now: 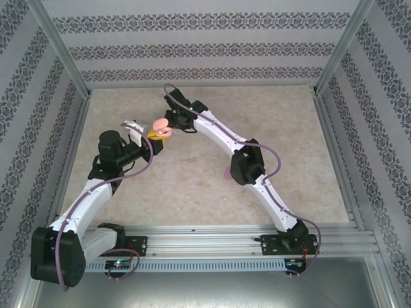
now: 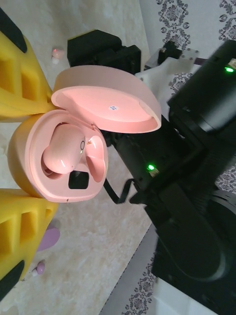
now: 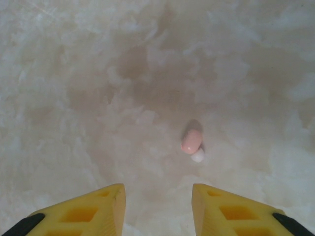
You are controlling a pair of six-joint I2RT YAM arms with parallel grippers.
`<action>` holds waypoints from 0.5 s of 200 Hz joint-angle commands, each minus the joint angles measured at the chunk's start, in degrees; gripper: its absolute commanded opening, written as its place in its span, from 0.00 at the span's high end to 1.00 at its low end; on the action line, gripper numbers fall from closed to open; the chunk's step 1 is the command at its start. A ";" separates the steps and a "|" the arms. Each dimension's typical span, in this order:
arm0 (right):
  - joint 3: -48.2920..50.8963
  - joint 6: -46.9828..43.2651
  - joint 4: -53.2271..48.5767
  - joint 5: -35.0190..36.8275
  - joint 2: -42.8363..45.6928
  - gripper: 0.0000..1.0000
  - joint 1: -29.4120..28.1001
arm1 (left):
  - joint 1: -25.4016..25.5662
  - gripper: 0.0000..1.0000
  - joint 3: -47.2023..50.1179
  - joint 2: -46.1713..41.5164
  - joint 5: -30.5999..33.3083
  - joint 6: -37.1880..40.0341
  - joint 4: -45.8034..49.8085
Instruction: Insert wireless bluetooth earbuds into charging case
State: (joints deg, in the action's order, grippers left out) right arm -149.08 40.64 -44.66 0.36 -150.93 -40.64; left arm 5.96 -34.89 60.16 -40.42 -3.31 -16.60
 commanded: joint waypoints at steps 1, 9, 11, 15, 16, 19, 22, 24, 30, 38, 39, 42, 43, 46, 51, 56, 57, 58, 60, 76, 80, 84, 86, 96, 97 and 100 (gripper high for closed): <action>-0.78 1.89 3.93 2.69 -2.79 0.59 0.09 | -0.76 0.70 0.29 -0.27 -0.88 0.87 -3.84; -0.81 1.98 4.41 3.15 -3.56 0.59 0.08 | -0.82 0.70 0.27 -0.19 -1.04 0.78 -4.03; -0.85 1.98 4.59 3.28 -3.68 0.59 0.11 | -0.76 0.70 0.24 -0.12 -1.06 0.77 -4.07; -0.86 1.98 4.78 3.45 -4.10 0.59 0.05 | -0.84 0.70 0.28 -0.05 -1.14 0.76 -4.22; -0.86 1.98 4.86 3.48 -4.14 0.59 0.04 | -0.80 0.70 0.27 -0.09 -1.14 0.81 -4.27; -0.99 1.98 5.04 3.58 -4.45 0.59 0.04 | -0.77 0.70 0.27 -0.12 -1.13 0.79 -4.36; -1.14 1.98 5.18 3.66 -4.82 0.59 0.11 | -0.81 0.70 0.27 0.00 -1.15 0.74 -4.38; -1.14 1.98 5.19 3.67 -4.90 0.59 0.08 | -0.89 0.70 0.31 -0.01 -1.19 0.69 -4.44; -1.71 1.98 5.24 3.69 -5.63 0.59 0.19 | -0.89 0.70 0.27 0.00 -1.24 0.72 -4.45; -2.81 1.93 4.80 3.83 -6.61 0.59 0.19 | -0.91 0.70 0.27 -0.03 -1.36 0.68 -4.53; -2.98 1.91 4.74 3.84 -6.77 0.59 0.16 | -0.93 0.70 0.27 -0.04 -1.39 0.68 -4.51; -3.61 1.90 4.28 3.92 -7.20 0.59 0.14 | -0.94 0.70 0.33 -0.05 -1.33 0.67 -4.56; -3.73 1.90 4.12 3.93 -7.32 0.59 0.18 | -0.94 0.70 0.34 -0.09 -1.37 0.67 -4.57; -4.29 1.90 3.80 4.08 -7.66 0.59 0.13 | -0.96 0.70 0.35 -0.19 -1.43 0.71 -4.60; -5.02 1.84 3.38 4.30 -8.15 0.59 0.12 | -0.95 0.69 0.49 -0.26 -1.46 0.68 -4.73; -5.40 1.66 3.27 4.53 -8.39 0.59 0.01 | -0.99 0.70 0.61 -0.34 -1.49 0.67 -4.82; -5.42 1.65 3.27 4.59 -8.44 0.59 -0.02 | -0.97 0.69 0.70 -0.32 -1.45 0.67 -4.88; -5.43 1.64 3.27 4.71 -8.47 0.59 0.01 | -1.00 0.69 0.75 -0.32 -1.43 0.67 -4.86; -5.43 1.57 3.29 4.91 -8.49 0.59 -0.04 | -1.05 0.69 0.72 -0.38 -1.46 0.70 -4.96; -5.20 0.84 3.96 5.76 -8.80 0.59 -0.14 | -1.05 0.69 1.30 -0.44 -1.45 0.41 -5.60; -5.17 0.63 4.05 6.03 -8.85 0.59 -0.22 | -1.06 0.69 1.39 -0.49 -1.50 0.37 -5.71; -5.22 0.56 4.14 6.25 -8.93 0.59 -0.28 | -1.09 0.69 1.52 -0.53 -1.51 0.33 -5.86; -5.18 0.51 4.14 6.30 -9.00 0.59 -0.24 | -1.11 0.69 1.59 -0.56 -1.57 0.26 -5.91; -5.18 0.32 4.32 6.58 -9.24 0.59 -0.31 | -1.03 0.69 1.78 -0.57 -1.59 0.15 -6.19; -5.18 0.31 4.32 6.58 -9.27 0.59 -0.31 | -1.03 0.69 1.77 -0.57 -1.59 0.10 -6.18; -5.17 0.28 4.31 6.66 -9.37 0.60 -0.29 | -1.08 0.70 1.77 -0.51 -1.57 0.10 -6.25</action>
State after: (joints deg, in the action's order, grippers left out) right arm -152.07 41.78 -41.04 4.25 -159.68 -40.64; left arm 5.87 -33.91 60.16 -40.47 -3.31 -18.92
